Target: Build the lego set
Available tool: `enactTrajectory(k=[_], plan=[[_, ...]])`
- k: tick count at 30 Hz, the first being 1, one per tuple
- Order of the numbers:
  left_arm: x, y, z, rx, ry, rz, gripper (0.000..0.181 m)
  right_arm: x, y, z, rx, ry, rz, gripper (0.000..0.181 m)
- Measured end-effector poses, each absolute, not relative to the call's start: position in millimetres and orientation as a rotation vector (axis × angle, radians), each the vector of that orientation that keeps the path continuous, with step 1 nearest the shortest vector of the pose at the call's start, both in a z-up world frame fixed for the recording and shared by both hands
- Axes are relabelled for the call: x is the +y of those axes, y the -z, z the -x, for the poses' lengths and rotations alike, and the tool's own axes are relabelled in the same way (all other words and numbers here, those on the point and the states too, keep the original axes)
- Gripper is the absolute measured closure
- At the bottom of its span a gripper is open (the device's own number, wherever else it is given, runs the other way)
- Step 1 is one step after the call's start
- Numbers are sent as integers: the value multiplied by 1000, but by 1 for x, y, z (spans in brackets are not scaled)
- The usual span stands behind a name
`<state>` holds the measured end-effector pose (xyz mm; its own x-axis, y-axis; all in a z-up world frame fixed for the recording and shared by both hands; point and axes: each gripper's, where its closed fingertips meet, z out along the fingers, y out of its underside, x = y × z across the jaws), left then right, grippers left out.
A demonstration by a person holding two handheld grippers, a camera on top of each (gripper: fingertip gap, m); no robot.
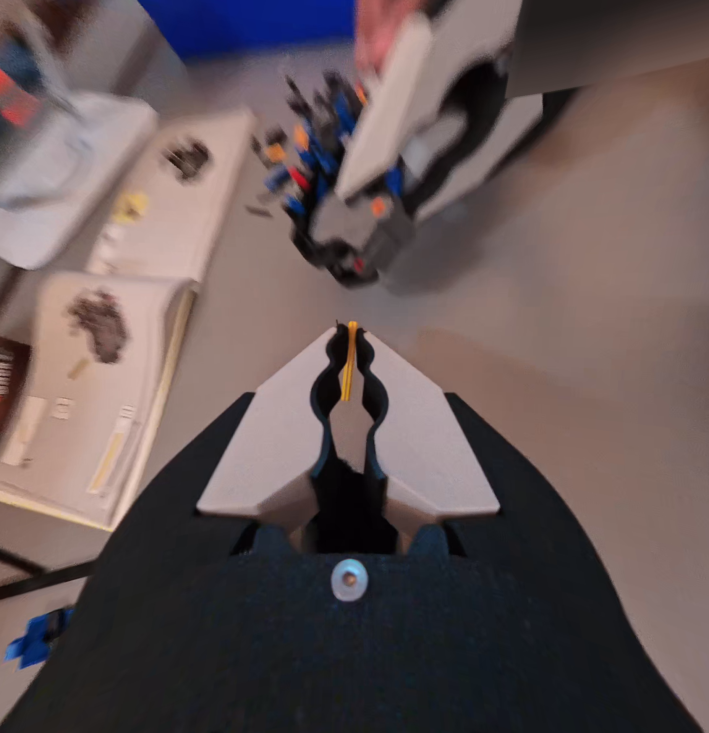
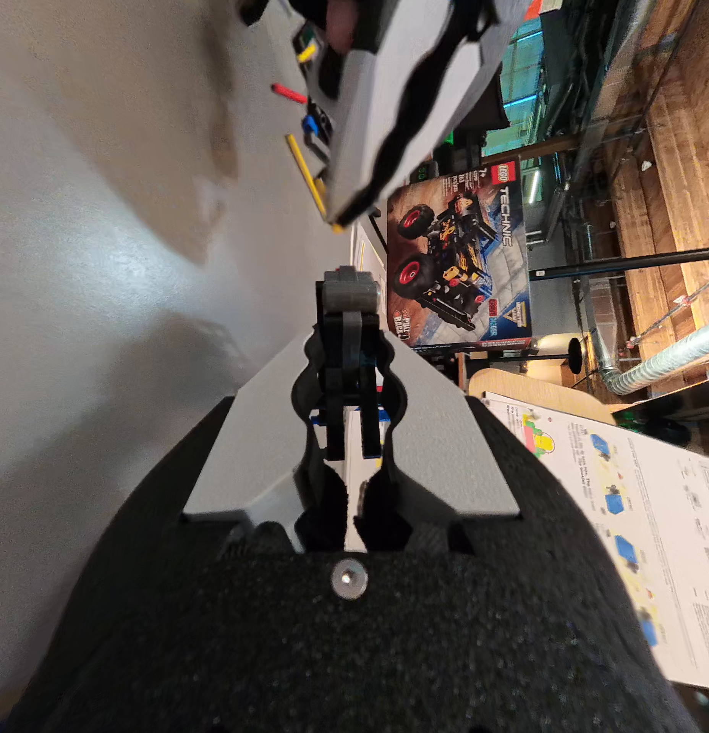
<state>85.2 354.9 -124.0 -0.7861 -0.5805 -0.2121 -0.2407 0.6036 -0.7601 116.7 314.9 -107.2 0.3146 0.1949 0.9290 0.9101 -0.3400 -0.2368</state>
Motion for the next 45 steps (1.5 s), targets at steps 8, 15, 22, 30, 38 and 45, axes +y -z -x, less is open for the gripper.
enactTrajectory(k=[8,15,22,30,38,45], plan=[[324,29,-94,1824,1829,909,180,317,101,-112,-973,1103,1720,156],[310,54,-95,1939,1563,933,180,316,103,-115,-1016,1168,1710,156],[324,81,-89,2097,453,153,179,317,107,-110,-1042,1160,1720,157],[357,162,-48,2659,449,244,179,315,111,-108,-1079,1124,1725,156],[339,174,-29,2796,856,563,179,314,110,-106,-1077,1107,1725,156],[337,170,-31,2649,958,563,162,314,115,-106,-1076,1077,1746,156]])
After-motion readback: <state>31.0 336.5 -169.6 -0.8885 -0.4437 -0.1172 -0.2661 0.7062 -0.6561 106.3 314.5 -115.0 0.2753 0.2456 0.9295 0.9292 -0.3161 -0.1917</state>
